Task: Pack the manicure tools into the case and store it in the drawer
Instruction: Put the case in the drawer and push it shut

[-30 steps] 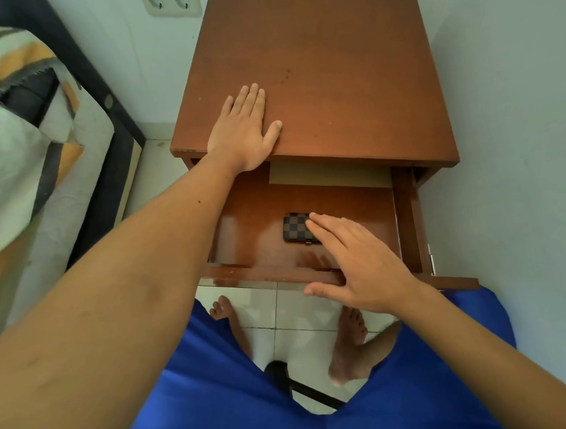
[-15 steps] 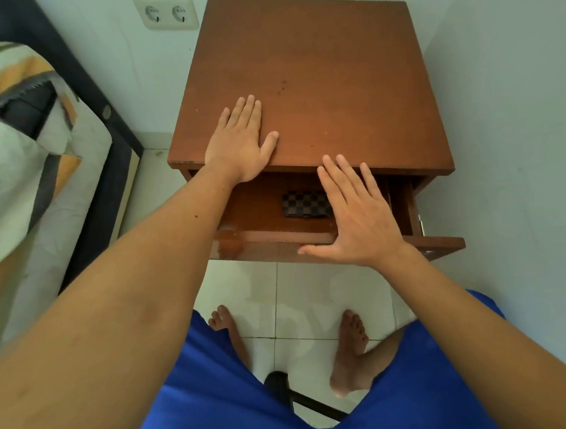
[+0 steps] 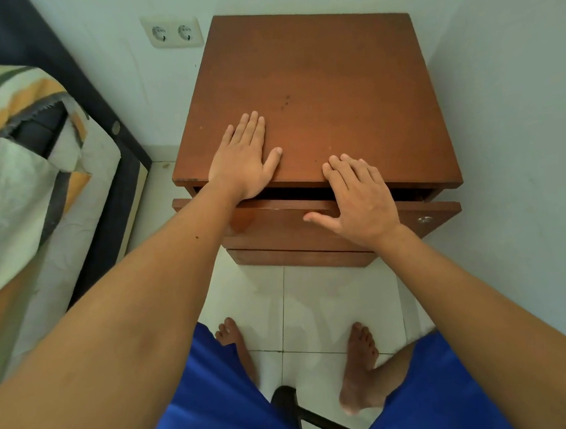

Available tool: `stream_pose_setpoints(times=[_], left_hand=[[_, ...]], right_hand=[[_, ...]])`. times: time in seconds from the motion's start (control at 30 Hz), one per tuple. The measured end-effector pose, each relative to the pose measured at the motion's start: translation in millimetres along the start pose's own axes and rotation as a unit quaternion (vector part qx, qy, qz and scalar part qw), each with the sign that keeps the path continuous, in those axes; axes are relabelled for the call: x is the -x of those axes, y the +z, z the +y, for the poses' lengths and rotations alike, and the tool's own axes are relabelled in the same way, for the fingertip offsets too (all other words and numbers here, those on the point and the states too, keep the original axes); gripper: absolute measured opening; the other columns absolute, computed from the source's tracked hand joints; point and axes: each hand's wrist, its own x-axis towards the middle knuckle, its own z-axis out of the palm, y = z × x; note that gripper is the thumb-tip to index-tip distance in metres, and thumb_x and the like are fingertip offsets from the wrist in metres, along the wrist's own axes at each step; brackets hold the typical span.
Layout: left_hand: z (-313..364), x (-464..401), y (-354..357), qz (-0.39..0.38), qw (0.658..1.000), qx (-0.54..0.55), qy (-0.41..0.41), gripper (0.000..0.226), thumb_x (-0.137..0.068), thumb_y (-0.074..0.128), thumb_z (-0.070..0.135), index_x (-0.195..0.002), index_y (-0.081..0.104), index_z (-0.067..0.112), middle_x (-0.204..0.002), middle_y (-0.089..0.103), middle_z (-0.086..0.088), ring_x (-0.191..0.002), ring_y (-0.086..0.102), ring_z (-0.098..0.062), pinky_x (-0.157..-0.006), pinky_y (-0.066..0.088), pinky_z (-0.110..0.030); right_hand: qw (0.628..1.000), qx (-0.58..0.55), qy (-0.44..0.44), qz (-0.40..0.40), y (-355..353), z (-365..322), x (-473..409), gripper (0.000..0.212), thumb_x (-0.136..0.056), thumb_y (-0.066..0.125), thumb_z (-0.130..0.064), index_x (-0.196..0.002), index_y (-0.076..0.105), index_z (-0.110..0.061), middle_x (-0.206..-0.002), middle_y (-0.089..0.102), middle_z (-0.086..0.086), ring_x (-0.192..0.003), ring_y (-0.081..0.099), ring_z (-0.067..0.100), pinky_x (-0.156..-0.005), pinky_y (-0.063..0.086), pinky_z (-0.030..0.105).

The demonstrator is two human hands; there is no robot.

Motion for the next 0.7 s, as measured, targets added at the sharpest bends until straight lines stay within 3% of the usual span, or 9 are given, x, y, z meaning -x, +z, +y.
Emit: stream_pose_setpoints(times=[0.13, 0.27, 0.7], left_hand=[[1, 1, 1, -0.001, 1.000, 0.005, 0.002, 0.080, -0.102, 0.006, 0.063, -0.166, 0.004, 0.015, -0.175, 0.000, -0.003, -0.161, -0.004, -0.017, -0.130, 0.000, -0.040], [0, 0, 1, 0.003, 1.000, 0.008, 0.004, 0.079, -0.103, 0.007, 0.063, -0.166, 0.005, 0.014, -0.175, 0.002, -0.003, -0.161, -0.003, -0.017, -0.130, 0.000, -0.040], [-1, -1, 3, 0.007, 1.000, 0.004, 0.001, 0.079, -0.104, 0.007, 0.064, -0.166, 0.005, 0.015, -0.175, 0.002, -0.002, -0.161, -0.003, -0.017, -0.131, 0.001, -0.040]], right_hand=[[0.998, 0.001, 0.015, 0.064, 11, -1, -5, 0.078, -0.094, 0.052, -0.076, -0.133, 0.060, -0.009, -0.140, 0.063, 0.012, -0.129, 0.055, 0.034, -0.098, 0.044, 0.046], [0.994, -0.013, 0.025, 0.108, 21, 1, -10, 0.063, -0.095, 0.059, -0.069, -0.122, 0.061, -0.012, -0.128, 0.067, 0.011, -0.113, 0.059, 0.032, -0.085, 0.042, 0.041], [0.990, -0.059, 0.041, 0.125, 25, 1, -11, 0.060, -0.090, 0.066, -0.068, -0.119, 0.061, -0.016, -0.124, 0.066, 0.006, -0.108, 0.056, 0.027, -0.082, 0.040, 0.038]])
